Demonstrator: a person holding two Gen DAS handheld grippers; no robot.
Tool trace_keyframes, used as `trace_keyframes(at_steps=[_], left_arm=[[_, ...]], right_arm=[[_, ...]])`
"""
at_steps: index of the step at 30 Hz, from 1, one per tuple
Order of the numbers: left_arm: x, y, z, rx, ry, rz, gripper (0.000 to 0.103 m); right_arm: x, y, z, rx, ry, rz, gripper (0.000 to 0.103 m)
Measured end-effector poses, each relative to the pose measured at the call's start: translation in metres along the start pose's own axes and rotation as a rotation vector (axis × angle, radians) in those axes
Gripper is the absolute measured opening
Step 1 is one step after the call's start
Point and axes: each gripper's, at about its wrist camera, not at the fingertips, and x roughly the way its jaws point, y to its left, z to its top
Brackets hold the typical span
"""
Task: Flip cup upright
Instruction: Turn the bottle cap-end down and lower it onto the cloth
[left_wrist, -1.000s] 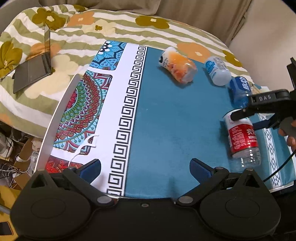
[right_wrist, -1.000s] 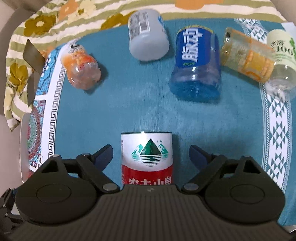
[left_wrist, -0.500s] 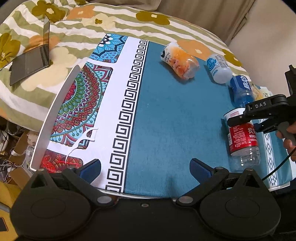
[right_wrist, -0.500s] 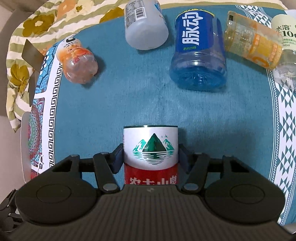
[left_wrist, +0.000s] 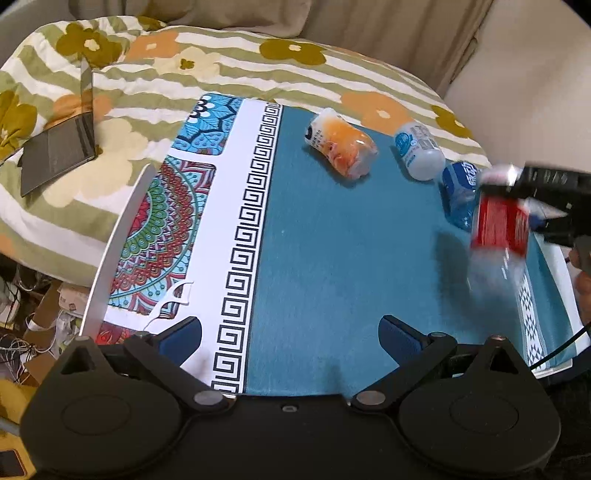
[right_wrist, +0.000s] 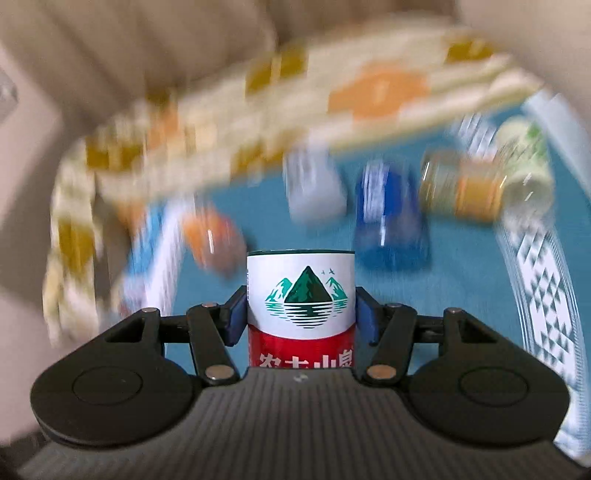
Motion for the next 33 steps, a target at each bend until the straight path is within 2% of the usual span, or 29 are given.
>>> trace_keyframes(at_steps=[2,5,12,21,33], left_arm=[[0.005,-0.002,0.0,0.023,0.014,-0.004,0.103],[0.012,-0.006,-0.003,0.066,0.027,0.002,0.103],[0.026,-0.003,-0.018,0.108,0.055,0.023,0.103],[0.034,-0.006,-0.027,0.142,0.072,0.025,0.103],[0.032,-0.018,-0.028,0.154,0.071,0.003,0.103]], right_arm=[[-0.008,0.001,-0.021,0.019,-0.211,-0.034,0.074],[-0.004,0.003,-0.048,0.035,-0.401,-0.082,0.074],[0.019,0.007,-0.075,-0.075,-0.56,-0.158,0.074],[0.03,0.007,-0.09,-0.111,-0.563,-0.176,0.075],[0.013,0.015,-0.102,-0.244,-0.489,-0.165,0.075]])
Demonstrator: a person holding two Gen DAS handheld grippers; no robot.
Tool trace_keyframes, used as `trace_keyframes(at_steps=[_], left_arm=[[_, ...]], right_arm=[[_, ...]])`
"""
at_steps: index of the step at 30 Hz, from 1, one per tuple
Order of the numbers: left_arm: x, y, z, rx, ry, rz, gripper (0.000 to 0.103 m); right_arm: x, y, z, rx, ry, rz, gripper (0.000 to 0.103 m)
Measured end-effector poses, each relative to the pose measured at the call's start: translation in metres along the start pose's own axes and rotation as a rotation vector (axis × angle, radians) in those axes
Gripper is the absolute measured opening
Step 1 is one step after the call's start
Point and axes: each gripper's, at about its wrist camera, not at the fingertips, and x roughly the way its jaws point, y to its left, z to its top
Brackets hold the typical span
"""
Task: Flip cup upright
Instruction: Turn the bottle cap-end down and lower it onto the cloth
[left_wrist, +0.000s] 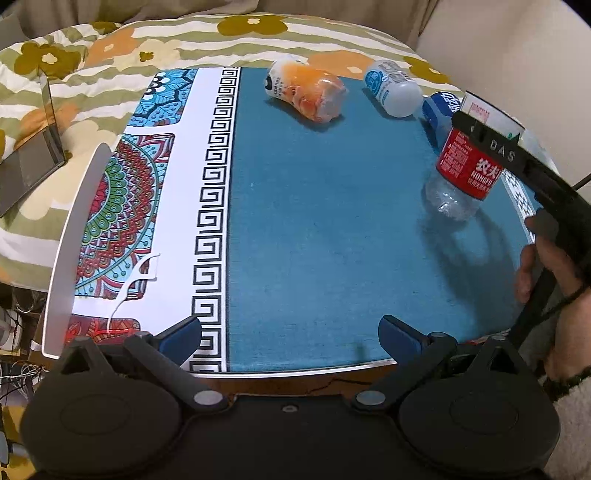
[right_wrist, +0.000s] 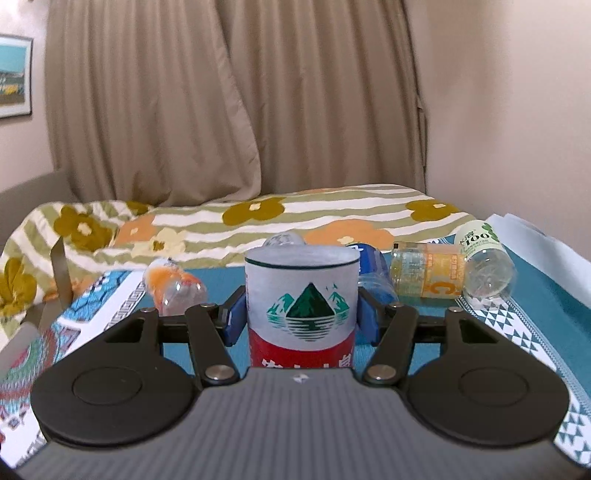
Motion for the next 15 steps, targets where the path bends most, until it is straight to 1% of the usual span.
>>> trace_keyframes(at_steps=[6,15], left_arm=[[0.0,-0.004,-0.001,-0.01,0.002,-0.017,0.103],[-0.005,-0.012,0.003,-0.028,-0.013,-0.027,0.103]], right_arm=[[-0.01,0.009,0.002,-0.093,0.054,0.029,0.075],[-0.013,0.009,0.014,-0.095,0.192,0.042,0.075]])
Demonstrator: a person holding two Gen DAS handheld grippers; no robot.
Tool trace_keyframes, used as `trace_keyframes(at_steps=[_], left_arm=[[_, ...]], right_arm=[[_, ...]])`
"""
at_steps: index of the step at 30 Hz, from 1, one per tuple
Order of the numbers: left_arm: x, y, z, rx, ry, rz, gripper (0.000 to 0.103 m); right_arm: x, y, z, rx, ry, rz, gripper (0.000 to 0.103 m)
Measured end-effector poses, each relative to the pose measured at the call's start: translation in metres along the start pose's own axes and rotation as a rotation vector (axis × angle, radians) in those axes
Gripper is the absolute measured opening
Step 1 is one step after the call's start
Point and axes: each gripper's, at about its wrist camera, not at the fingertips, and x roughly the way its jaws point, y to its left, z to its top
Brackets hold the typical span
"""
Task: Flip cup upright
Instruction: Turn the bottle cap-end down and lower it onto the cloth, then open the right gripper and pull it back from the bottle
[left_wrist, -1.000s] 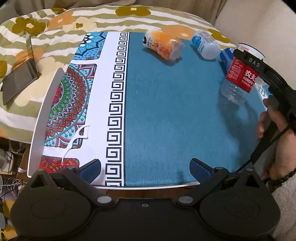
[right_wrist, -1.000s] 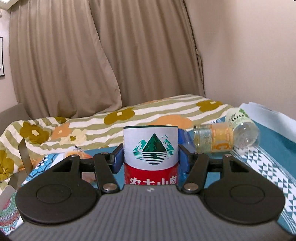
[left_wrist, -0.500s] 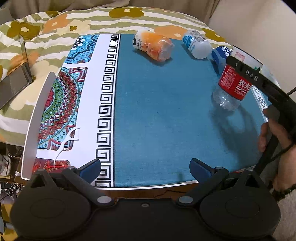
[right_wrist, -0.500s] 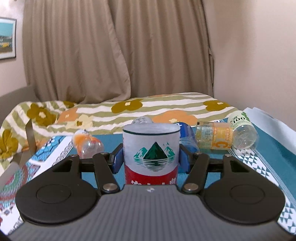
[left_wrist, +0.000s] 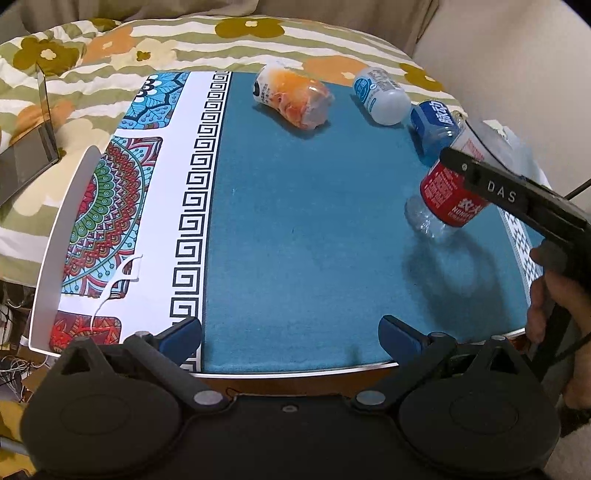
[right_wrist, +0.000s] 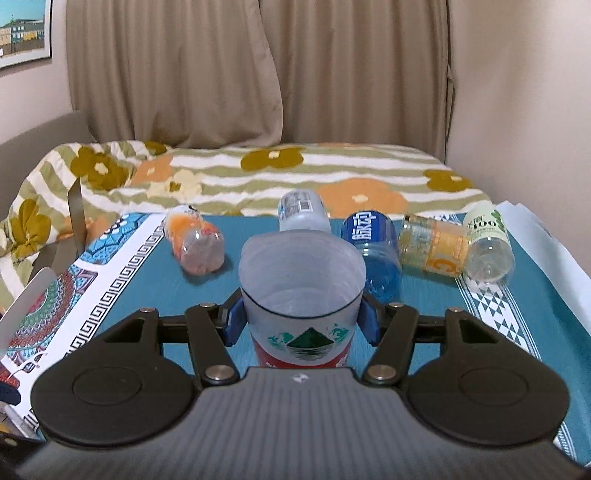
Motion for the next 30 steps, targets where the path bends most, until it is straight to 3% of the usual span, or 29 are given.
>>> trace_keyframes(at_steps=[9,11,13,15,22,30], left_arm=[[-0.007,-0.01,0.004,0.003,-0.023,0.01,0.103],[-0.008,-0.011,0.004,0.003,-0.028,0.012,0.103],[-0.009,-0.013,0.004,0.001,-0.032,0.014,0.103],[-0.009,-0.014,0.004,-0.002,-0.035,0.015,0.103],[-0.017,-0.024,0.007,0.0,-0.059,0.018,0.103],[-0.048,-0.045,0.019,0.01,-0.14,0.042,0.103]], right_arm=[[0.003,-0.004,0.01,0.002,0.077,0.026,0.076],[0.004,-0.004,0.01,0.004,0.092,0.026,0.081],[0.003,-0.005,0.01,0.009,0.101,0.029,0.095],[0.002,-0.006,0.011,0.011,0.104,0.027,0.103],[-0.004,-0.014,0.018,0.026,0.16,0.043,0.103],[-0.048,-0.031,0.049,0.008,0.206,0.055,0.103]])
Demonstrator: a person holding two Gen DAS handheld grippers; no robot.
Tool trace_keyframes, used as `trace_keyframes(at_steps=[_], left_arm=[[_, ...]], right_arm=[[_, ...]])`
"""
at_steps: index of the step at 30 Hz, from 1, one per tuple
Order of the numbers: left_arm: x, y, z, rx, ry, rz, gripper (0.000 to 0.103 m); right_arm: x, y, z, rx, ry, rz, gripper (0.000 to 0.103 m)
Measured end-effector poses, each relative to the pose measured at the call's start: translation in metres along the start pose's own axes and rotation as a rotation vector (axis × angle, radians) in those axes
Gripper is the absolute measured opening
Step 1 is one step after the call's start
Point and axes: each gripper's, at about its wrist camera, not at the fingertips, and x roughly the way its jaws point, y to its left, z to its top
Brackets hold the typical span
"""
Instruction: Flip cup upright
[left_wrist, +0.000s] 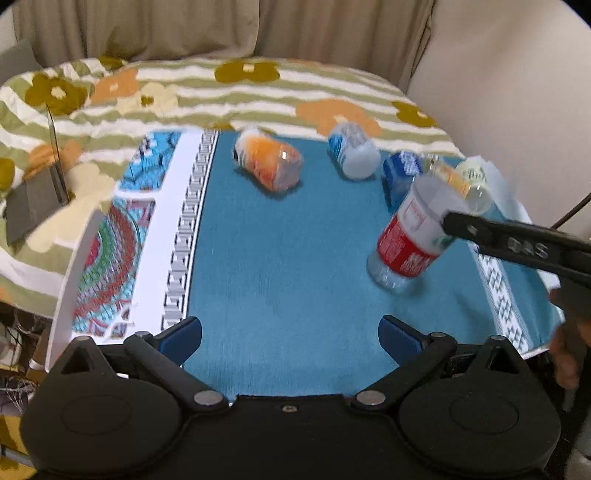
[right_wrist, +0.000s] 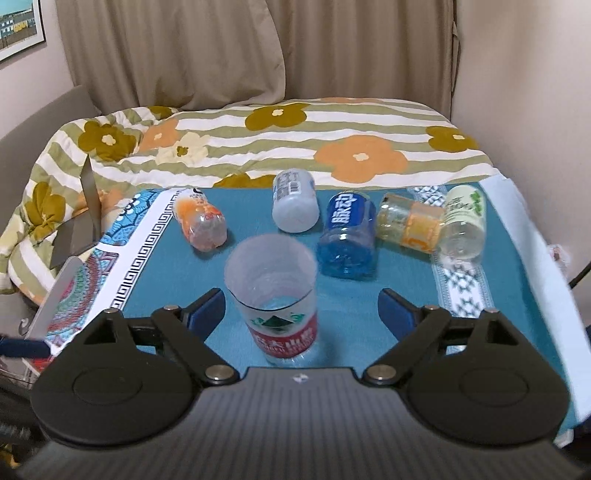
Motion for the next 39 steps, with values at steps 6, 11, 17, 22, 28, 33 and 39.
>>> trace_keyframes(at_steps=[6,11,17,22,28,33,39], left_arm=[[-0.026,-0.012,0.015,0.013,-0.09,0.04,0.103],[-0.039,-0.022,0.019,0.039,-0.149,0.077,0.103],[-0.046,-0.028,0.016,0.06,-0.192,0.111,0.103],[-0.048,-0.033,0.013,0.068,-0.213,0.117,0.103],[-0.049,-0.041,0.013,0.093,-0.225,0.115,0.103],[-0.049,-0.045,0.014,0.104,-0.231,0.113,0.103],[-0.051,-0.046,0.014,0.109,-0.24,0.115,0.103]], right_arm=[[-0.046,-0.019,0.015,-0.003,-0.001,-0.018,0.103],[-0.067,-0.034,0.018,0.002,0.013,-0.085,0.103],[-0.076,-0.046,0.009,0.016,0.042,-0.124,0.103],[-0.077,-0.047,0.0,0.021,0.054,-0.134,0.103],[-0.078,-0.051,-0.002,0.038,0.056,-0.141,0.103],[-0.08,-0.052,-0.002,0.039,0.054,-0.142,0.103],[-0.08,-0.053,-0.002,0.046,0.053,-0.139,0.103]])
